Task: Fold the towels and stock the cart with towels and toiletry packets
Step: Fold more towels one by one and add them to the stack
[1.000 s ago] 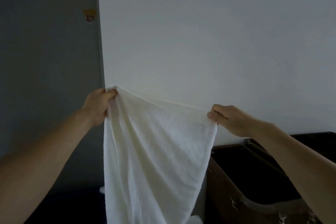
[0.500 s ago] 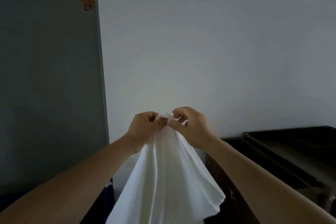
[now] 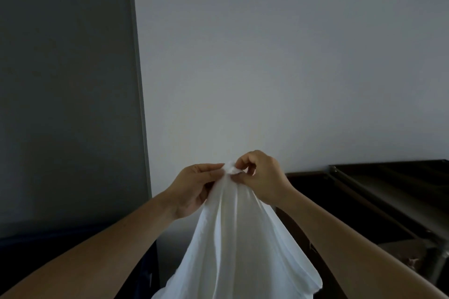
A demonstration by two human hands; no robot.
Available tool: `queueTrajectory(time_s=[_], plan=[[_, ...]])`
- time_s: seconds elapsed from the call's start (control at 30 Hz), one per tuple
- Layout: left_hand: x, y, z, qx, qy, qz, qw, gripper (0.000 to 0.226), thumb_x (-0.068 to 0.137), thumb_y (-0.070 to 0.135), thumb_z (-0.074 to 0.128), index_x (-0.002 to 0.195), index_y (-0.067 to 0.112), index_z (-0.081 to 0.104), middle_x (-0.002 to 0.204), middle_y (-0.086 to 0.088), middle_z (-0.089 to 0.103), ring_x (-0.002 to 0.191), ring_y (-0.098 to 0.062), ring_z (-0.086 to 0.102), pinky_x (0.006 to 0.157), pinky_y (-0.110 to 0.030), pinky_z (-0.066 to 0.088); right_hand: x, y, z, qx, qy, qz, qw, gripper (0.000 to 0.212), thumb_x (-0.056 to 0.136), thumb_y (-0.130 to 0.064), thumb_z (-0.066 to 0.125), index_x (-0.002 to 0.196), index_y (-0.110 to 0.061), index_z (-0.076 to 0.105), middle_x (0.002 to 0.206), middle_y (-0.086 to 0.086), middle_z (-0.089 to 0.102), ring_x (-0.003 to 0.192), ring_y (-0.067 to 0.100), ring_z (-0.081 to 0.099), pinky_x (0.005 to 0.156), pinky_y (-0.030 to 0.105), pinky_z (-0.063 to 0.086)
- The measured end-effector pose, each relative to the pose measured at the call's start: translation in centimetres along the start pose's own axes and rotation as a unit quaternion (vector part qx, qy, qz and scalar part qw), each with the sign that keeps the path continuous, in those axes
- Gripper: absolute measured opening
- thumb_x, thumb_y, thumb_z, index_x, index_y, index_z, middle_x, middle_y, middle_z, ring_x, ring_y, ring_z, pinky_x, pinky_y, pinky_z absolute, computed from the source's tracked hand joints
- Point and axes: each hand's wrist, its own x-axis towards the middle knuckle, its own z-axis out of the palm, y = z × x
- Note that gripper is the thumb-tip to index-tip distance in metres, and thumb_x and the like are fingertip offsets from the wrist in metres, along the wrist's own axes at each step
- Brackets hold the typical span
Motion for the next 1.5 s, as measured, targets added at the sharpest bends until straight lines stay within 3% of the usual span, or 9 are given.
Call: queueTrajectory(time_s=[0.17, 0.43, 0.8, 0.97, 1.1, 1.17, 1.3, 1.4, 1.5], plan=[[1.5, 1.0, -2.3, 0.086, 0.22, 0.057, 0.97, 0.024, 0.097, -0.005, 0.047, 0.117, -0.001, 0.06, 0.084, -0.012, 0.064, 0.07, -0.02, 0.062, 0.065, -0.031, 0.053, 0.6, 0.7, -3.8, 0.107, 0.024, -0.004, 0.994, 0.027, 0.08, -0.018, 0.083, 0.074, -0.037, 0.064, 0.09, -0.02, 0.068, 0.048, 0.003, 0.04, 0.054, 0.013, 0.036], [0.5, 0.3, 0.7, 0.209, -0.085, 0.005, 0.974, 0.035, 0.091, 0.026, 0.07, 0.12, 0.009, 0.067, 0.115, -0.011, 0.072, 0.107, -0.031, 0.069, 0.094, -0.046, 0.056, 1.1, 0.7, -3.1, 0.149, -0.097, 0.002, 0.984, 0.032, 0.083, -0.007, 0.078, 0.074, -0.035, 0.063, 0.119, -0.019, 0.065, 0.053, 0.022, 0.063, 0.05, 0.025, 0.048], [2.1, -0.3, -2.9, -0.004, 0.329, -0.021, 0.944, 0.013, 0.09, 0.011, 0.054, 0.096, 0.002, 0.061, 0.089, -0.013, 0.065, 0.081, -0.028, 0.063, 0.065, -0.034, 0.052, 5.8, -0.2, -10.0, 0.427, 0.167, -0.021, 0.889, 0.021, 0.096, 0.004, 0.054, 0.094, -0.017, 0.051, 0.089, 0.003, 0.076, 0.078, 0.02, 0.072, 0.067, 0.032, 0.059], [-0.3, -5.1, -1.5, 0.337, 0.042, -0.196, 0.92, 0.012, 0.091, 0.013, 0.06, 0.087, 0.001, 0.061, 0.079, -0.009, 0.06, 0.062, -0.014, 0.061, 0.042, -0.019, 0.045, 7.0, -2.3, -6.9, 0.582, 0.13, 0.075, 0.799, 0.019, 0.099, -0.011, 0.05, 0.082, -0.009, 0.057, 0.076, 0.007, 0.065, 0.07, 0.022, 0.065, 0.07, 0.036, 0.055], [-2.8, -9.6, -2.2, 0.547, 0.031, -0.085, 0.832, 0.085, 0.096, 0.065, 0.034, 0.072, -0.014, 0.054, 0.078, -0.006, 0.052, 0.091, 0.005, 0.059, 0.102, -0.019, 0.04, 5.1, -1.2, -6.0, 0.584, 0.039, 0.139, 0.799, 0.037, 0.097, -0.02, 0.045, 0.062, -0.013, 0.054, 0.062, 0.001, 0.052, 0.056, 0.017, 0.052, 0.06, 0.032, 0.046], [-2.8, -8.4, -2.8, 0.642, -0.1, -0.229, 0.725, 0.064, 0.097, 0.046, 0.052, 0.128, -0.01, 0.053, 0.114, -0.011, 0.058, 0.125, -0.022, 0.052, 0.111, -0.035, 0.033, 4.7, -0.7, -5.8, 0.566, 0.012, 0.162, 0.808, 0.036, 0.095, -0.022, 0.045, 0.06, -0.016, 0.05, 0.059, -0.002, 0.047, 0.052, 0.015, 0.046, 0.055, 0.028, 0.042], [0.1, -2.4, 0.0, 0.503, -0.112, -0.014, 0.857, 0.082, 0.09, 0.046, 0.069, 0.156, 0.026, 0.024, 0.16, 0.01, 0.029, 0.144, -0.012, 0.032, 0.119, -0.038, 0.029, 4.1, 0.1, -3.9, 0.568, -0.13, 0.168, 0.795, 0.026, 0.087, -0.025, 0.046, 0.062, -0.02, 0.043, 0.058, -0.007, 0.037, 0.049, 0.012, 0.032, 0.05, 0.027, 0.035], [0.4, 0.3, 3.1, 0.272, -0.147, 0.021, 0.951, 0.051, 0.087, 0.041, 0.068, 0.133, 0.022, 0.057, 0.132, 0.007, 0.062, 0.122, -0.013, 0.058, 0.103, -0.033, 0.047, 3.8, 0.3, -3.3, 0.544, -0.162, 0.146, 0.81, 0.031, 0.079, -0.032, 0.057, 0.07, -0.017, 0.031, 0.059, -0.005, 0.036, 0.054, 0.013, 0.027, 0.052, 0.027, 0.031], [0.4, 0.3, 4.2, 0.309, -0.084, 0.047, 0.946, 0.02, 0.09, 0.039, 0.067, 0.096, 0.019, 0.069, 0.09, 0.01, 0.072, 0.087, -0.012, 0.068, 0.074, -0.021, 0.053, 3.3, 0.3, -3.6, 0.502, -0.168, 0.159, 0.833, 0.048, 0.071, -0.059, 0.071, 0.072, -0.016, 0.049, 0.062, -0.004, 0.04, 0.058, 0.014, 0.035, 0.058, 0.029, 0.032]])
